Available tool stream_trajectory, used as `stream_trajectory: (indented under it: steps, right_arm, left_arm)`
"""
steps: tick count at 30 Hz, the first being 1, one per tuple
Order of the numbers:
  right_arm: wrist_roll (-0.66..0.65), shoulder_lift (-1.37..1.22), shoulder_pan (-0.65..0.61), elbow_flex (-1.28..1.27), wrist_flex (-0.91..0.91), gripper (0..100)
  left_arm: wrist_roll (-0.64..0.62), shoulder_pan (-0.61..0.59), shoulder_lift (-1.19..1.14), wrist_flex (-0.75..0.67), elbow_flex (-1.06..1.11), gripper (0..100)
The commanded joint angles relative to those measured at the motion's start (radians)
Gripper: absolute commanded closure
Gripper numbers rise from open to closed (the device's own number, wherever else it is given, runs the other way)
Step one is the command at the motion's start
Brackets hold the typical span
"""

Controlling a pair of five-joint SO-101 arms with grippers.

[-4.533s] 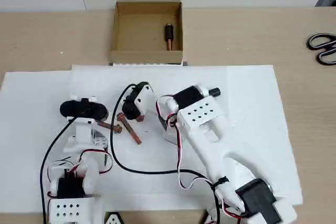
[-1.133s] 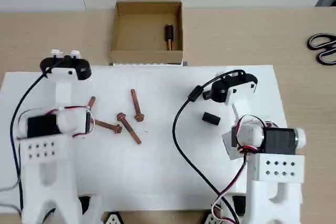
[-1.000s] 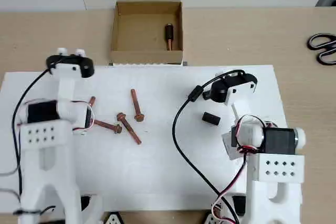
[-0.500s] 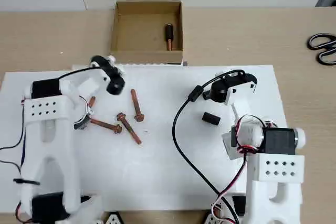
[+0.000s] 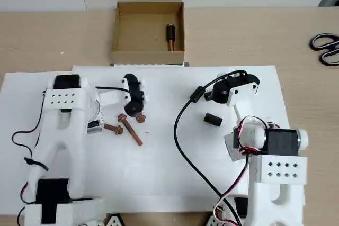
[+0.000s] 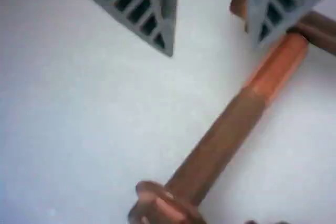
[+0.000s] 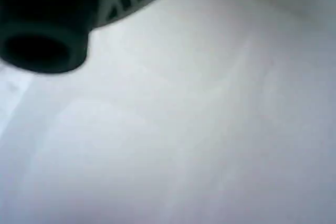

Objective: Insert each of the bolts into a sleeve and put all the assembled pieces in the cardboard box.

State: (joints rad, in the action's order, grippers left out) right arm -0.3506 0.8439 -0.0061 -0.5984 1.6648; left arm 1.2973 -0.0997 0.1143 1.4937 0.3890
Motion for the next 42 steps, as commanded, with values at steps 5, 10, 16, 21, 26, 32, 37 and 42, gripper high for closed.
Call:
stream_trajectory:
  steps: [5,10,16,21,26,32,37,42]
  right_arm:
    - [0.005,0.013,0.008,0.003,-0.004,99.4]
    - [0.005,0.013,0.008,0.003,-0.004,99.5]
    - [0.003,0.013,0.008,0.003,-0.004,99.5]
    - [0.003,0.013,0.008,0.003,-0.004,99.5]
    - [0.003,0.013,0.008,0.003,-0.005,99.5]
    - [0.003,0.013,0.008,0.003,-0.005,99.5]
    - [0.003,0.013,0.008,0.003,-0.005,99.5]
    - [0.003,0.015,0.008,0.003,-0.005,99.5]
  left_arm:
    - [0.115,0.074,0.0,0.003,-0.031,90]
    - [0.144,0.089,-0.069,0.003,-0.038,91]
    - [0.144,0.086,-0.135,-0.035,-0.038,92]
    - [0.144,0.092,-0.143,-0.057,-0.036,92]
    - [0.144,0.092,-0.143,-0.097,-0.033,92]
    - [0.144,0.107,-0.144,-0.121,-0.031,92]
    - [0.144,0.123,-0.195,-0.126,-0.025,92]
    - [0.144,0.117,-0.255,-0.124,-0.038,92]
